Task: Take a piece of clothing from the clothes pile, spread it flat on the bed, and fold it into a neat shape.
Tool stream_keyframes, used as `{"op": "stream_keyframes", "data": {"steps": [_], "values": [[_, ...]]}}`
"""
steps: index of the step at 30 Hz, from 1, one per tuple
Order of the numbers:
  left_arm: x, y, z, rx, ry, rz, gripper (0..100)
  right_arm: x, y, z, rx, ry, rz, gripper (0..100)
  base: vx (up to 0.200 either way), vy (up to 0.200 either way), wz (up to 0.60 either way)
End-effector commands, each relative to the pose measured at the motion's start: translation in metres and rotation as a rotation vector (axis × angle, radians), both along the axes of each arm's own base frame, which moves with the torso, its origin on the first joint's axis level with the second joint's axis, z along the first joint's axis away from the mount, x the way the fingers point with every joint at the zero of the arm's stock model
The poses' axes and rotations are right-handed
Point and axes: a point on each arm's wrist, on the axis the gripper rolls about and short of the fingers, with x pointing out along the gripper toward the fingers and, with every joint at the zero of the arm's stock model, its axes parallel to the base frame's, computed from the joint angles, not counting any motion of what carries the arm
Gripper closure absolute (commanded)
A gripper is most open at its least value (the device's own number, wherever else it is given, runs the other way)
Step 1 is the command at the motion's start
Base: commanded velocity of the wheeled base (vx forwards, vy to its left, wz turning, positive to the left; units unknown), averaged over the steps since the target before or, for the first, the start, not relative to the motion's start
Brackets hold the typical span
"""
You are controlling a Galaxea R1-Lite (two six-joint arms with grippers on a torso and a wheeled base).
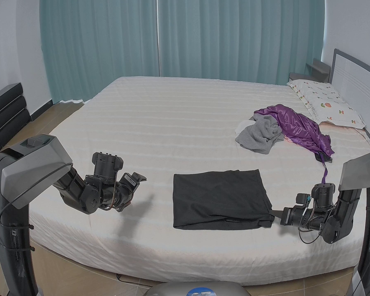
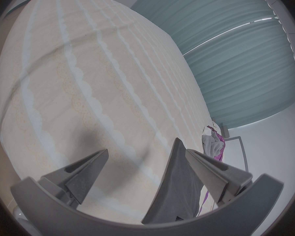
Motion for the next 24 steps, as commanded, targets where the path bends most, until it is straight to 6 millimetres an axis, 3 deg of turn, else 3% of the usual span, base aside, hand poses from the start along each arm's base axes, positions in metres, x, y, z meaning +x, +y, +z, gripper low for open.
{"op": "stream_keyframes", "data": {"steps": [1,2,3,7,8,15,24], "values": [[0.000,0.000,-0.001,-0.001,0.002,0.001,0,-0.001,0.000,-0.001,0.000,0.004,0.000,100,0.000,0.000,0.00],[0.000,0.000,-0.001,-0.001,0.002,0.001,0,0.000,0.001,-0.001,0.002,0.004,0.004,100,0.000,0.000,0.00],[0.000,0.000,-0.001,0.000,0.002,0.000,0,0.002,0.002,-0.001,0.004,0.000,0.006,0,0.000,0.000,0.00],[0.000,0.000,0.000,-0.002,0.001,0.000,0,0.015,0.002,0.006,0.023,-0.045,-0.005,0,0.000,0.000,0.00],[0.000,0.000,0.000,-0.002,0.001,0.000,0,0.031,0.006,0.012,0.063,-0.071,-0.033,0,0.000,0.000,0.00],[-0.001,0.000,0.000,-0.003,0.003,-0.003,0,0.095,0.035,-0.003,0.143,-0.030,-0.217,0,0.000,0.000,0.00],[-0.001,0.000,-0.001,-0.002,0.004,-0.003,0,0.141,0.046,-0.006,0.154,0.005,-0.251,0,0.000,0.000,0.00]]}}
